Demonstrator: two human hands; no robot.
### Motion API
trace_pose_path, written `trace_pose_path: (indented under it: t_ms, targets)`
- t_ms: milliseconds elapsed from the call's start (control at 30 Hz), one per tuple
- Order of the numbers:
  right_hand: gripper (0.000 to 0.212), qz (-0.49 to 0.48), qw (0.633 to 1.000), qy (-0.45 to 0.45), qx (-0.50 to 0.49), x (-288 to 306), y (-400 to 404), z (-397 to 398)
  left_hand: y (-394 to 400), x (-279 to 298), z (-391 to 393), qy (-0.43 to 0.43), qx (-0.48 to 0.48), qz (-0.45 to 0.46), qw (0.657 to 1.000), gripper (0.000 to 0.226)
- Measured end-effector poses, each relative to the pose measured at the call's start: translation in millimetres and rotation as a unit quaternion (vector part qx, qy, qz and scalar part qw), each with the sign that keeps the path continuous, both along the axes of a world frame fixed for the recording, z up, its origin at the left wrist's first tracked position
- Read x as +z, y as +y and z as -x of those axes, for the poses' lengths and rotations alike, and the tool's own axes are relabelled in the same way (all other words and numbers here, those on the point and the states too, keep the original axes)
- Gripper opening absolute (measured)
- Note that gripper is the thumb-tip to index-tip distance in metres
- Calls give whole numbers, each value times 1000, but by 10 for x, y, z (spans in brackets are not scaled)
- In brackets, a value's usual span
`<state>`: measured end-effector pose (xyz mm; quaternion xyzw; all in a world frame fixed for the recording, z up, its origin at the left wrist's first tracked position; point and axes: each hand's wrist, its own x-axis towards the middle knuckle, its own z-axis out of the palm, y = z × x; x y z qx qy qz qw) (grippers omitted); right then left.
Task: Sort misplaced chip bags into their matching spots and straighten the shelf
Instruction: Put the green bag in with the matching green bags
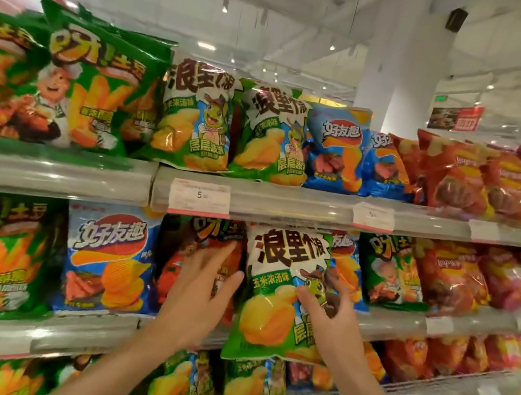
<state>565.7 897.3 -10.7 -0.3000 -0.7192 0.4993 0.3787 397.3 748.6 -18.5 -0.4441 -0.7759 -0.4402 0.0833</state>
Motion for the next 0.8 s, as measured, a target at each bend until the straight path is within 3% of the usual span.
trace_pose_path:
  t_ms: [133, 300, 400, 600, 800]
  targets:
    - [79, -42, 999, 7, -9, 80, 231, 147, 194, 8, 367, 1, 99, 29, 995, 65]
    - [67, -85, 996, 12, -6, 46, 418, 231, 375, 42, 562, -19, 189, 116, 975, 73]
    - [78, -100, 995, 14, -1, 9, 492, 261, 418, 74, 637, -35, 225, 157, 961, 75]
    - [84, -95, 995, 14, 25, -20, 704, 258, 544, 125, 589, -68, 239, 114, 962, 58]
    - [86, -95, 994, 4, 45, 4, 884, 220, 622, 228, 428, -32, 221, 57, 973, 51]
